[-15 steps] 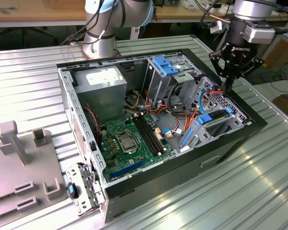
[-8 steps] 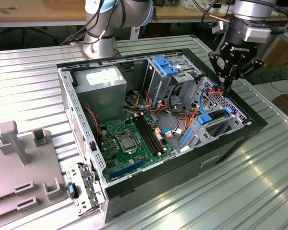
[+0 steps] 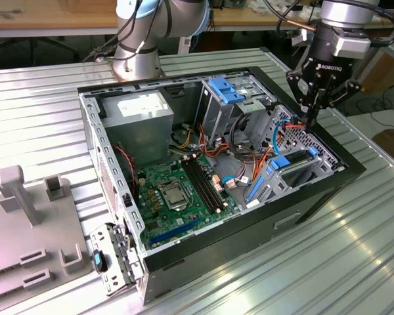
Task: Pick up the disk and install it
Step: 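Insert the first disk wire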
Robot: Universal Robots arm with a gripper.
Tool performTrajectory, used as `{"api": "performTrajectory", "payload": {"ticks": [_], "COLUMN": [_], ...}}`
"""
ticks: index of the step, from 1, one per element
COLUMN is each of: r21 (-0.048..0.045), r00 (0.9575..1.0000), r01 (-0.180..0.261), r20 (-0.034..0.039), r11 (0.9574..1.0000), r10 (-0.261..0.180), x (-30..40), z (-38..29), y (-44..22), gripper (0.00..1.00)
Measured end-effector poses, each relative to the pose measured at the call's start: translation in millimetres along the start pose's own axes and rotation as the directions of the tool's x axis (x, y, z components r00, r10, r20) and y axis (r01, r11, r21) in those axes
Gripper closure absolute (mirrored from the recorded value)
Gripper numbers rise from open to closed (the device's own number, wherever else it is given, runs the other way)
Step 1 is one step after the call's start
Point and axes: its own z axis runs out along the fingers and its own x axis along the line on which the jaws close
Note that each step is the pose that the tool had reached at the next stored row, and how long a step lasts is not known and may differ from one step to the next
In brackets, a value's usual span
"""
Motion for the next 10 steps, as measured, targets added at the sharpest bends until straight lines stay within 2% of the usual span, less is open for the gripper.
{"api": "performTrajectory", "payload": {"ticks": [3,10], "r21": [-0.0002,-0.0005], "r00": [1.0000,1.0000], "r01": [0.000,-0.002], "r20": [-0.0001,0.0002], "r11": [1.0000,1.0000], "r10": [0.000,0.002], "x": [1.6,11.2], "z": [0.3,3.9], "y": [0.5,10.9], "gripper": [0.83,0.83]}}
